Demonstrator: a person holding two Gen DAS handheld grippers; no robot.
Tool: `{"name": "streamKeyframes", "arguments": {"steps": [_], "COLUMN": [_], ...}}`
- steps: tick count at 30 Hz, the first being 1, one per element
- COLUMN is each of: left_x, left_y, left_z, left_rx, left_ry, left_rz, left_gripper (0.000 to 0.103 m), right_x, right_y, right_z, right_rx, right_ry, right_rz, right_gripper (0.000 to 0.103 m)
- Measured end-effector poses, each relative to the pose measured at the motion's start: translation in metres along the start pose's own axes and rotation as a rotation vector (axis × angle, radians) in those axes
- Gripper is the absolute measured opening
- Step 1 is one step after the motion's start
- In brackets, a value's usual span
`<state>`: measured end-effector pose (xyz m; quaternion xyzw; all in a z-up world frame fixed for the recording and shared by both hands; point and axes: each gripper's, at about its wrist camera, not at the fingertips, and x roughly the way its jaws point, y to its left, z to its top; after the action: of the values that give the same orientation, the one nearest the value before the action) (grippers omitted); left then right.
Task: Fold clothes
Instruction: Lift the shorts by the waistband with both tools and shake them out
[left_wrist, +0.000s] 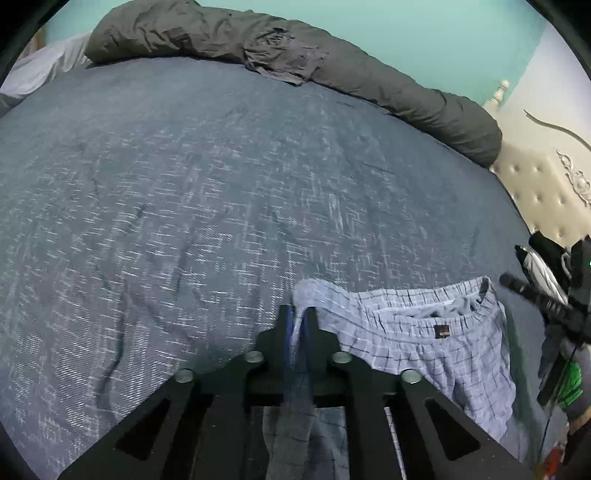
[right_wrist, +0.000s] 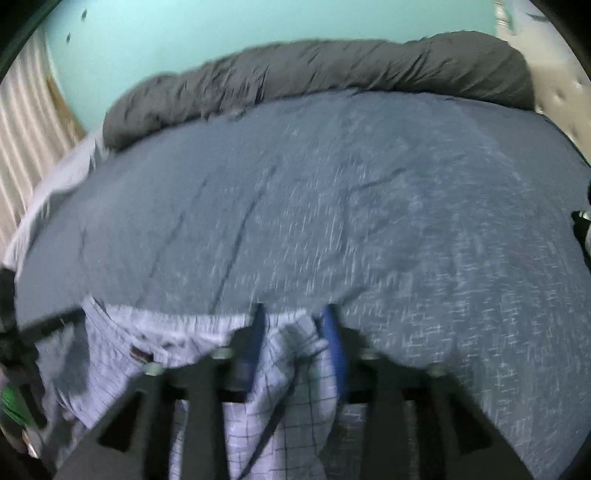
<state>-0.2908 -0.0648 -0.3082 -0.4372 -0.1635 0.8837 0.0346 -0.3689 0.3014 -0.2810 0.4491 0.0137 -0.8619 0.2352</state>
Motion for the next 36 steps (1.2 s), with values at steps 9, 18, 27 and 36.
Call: {"name": "streamKeyframes", "arguments": {"steps": [9, 18, 27, 36], "left_x": [0.009, 0.022, -0.011, 0.007], "left_y": [-0.013, -0.014, -0.009, -0.005], "left_z": [-0.007, -0.008, 0.011, 0.032], "left_rx": [0.064, 0.112, 0.076, 0.028], "left_ry": [0.028, 0.051, -0.076, -0.069], "left_rz": [-0.011, 0.004, -0.025, -0.044], "left_gripper": [0.050, 0.005, 0.003, 0.003], "right_x": [0.011, 0.017, -0.007, -0.018], "right_y": [-0.017, -0.011, -0.015, -0.020], "right_z": [-0.018, -0.023, -0.026, -0.009], "right_rx": [0.057, 0.024, 0.011, 0.093], "right_ry": [0.012, 0.035, -0.064, -0.129], "right_rz": [0.019, 0.033, 0.080, 0.062], "right_gripper": [0.037, 0.036, 0.004, 0.004]}}
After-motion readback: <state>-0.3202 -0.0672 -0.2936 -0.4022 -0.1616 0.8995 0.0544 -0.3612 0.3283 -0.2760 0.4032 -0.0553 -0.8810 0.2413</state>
